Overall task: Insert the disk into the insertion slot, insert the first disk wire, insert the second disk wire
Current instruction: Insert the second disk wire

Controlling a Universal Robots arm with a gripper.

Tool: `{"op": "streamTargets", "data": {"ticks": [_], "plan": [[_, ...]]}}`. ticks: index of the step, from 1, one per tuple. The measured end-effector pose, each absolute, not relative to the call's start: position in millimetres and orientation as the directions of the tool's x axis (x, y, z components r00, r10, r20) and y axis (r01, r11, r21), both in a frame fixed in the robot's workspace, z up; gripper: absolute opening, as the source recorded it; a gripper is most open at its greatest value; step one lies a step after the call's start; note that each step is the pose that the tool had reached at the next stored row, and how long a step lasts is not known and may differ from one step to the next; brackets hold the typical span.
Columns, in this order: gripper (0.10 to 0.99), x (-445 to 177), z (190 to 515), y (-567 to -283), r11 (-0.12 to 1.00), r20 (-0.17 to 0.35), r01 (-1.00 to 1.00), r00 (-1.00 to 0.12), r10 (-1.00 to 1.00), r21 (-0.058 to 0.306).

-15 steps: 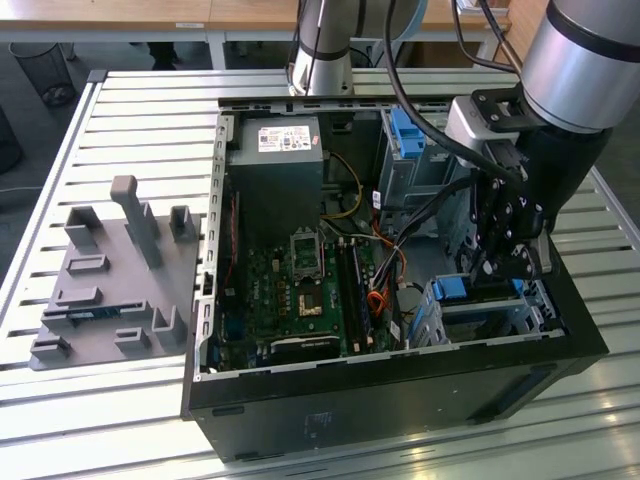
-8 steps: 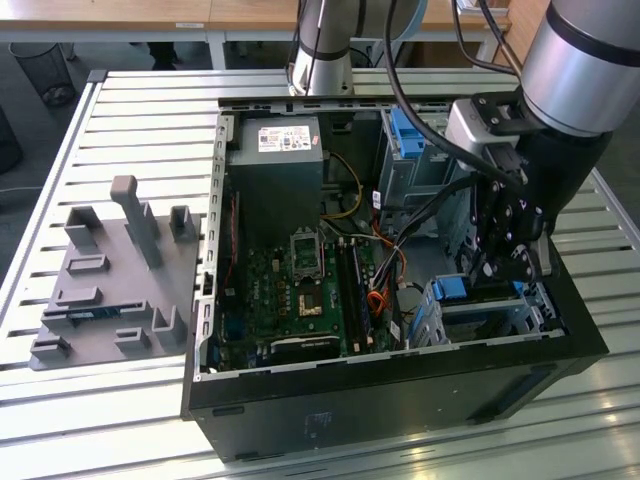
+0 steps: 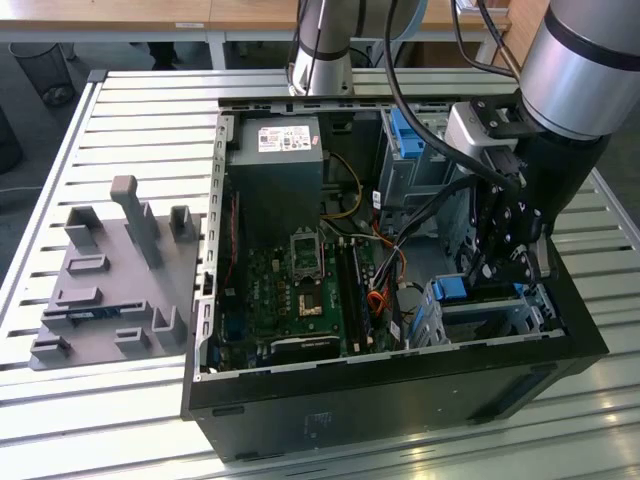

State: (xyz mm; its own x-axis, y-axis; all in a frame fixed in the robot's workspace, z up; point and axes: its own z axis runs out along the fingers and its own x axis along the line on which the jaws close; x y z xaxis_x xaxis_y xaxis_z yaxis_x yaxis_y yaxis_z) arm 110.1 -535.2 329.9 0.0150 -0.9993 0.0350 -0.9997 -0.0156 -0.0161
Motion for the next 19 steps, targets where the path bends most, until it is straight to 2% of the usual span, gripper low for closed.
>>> {"op": "streamTargets", "data": {"ticks": [8,9,19], "plan": [[0.157,110.1,328.7,-535.2,-0.016,0.035,-1.0,0.015,-0.999,-0.016],[0.22,110.1,328.7,-535.2,-0.016,0.035,-1.0,0.015,-0.999,-0.016],[0.22,110.1,337.5,-535.2,-0.016,0.035,-1.0,0.015,-0.999,-0.016]]}}
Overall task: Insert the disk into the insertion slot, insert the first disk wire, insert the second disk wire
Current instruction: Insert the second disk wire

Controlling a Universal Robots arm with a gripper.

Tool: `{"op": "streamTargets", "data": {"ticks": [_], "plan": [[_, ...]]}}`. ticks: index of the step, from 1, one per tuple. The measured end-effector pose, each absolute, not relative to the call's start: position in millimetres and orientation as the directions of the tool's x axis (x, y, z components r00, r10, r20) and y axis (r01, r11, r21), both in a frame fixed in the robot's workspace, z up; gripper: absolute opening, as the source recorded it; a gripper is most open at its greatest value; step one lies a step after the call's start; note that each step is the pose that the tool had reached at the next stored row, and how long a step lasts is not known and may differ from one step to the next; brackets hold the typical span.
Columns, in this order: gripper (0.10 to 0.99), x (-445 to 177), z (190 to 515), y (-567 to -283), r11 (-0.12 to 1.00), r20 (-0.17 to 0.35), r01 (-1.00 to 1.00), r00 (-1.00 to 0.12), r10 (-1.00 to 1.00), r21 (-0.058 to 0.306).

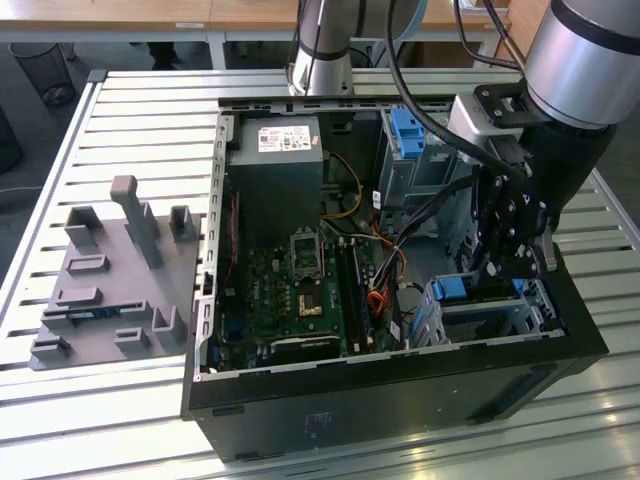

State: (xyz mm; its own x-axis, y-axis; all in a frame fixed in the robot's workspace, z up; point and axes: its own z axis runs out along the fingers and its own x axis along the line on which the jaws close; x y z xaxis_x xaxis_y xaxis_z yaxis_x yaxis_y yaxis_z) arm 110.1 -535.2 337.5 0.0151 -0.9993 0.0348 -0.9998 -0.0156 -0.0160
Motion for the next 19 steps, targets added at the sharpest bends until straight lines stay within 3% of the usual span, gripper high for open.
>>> {"op": "streamTargets", "data": {"ticks": [6,8,19], "plan": [[0.208,110,344,-535,-0.016,0.035,-1.0,0.015,-0.999,-0.016],[0.106,110,345,-535,-0.016,0.035,-1.0,0.015,-0.999,-0.016],[0.106,110,349,-535,-0.016,0.034,-1.0,0.015,-0.999,-0.016]]}}
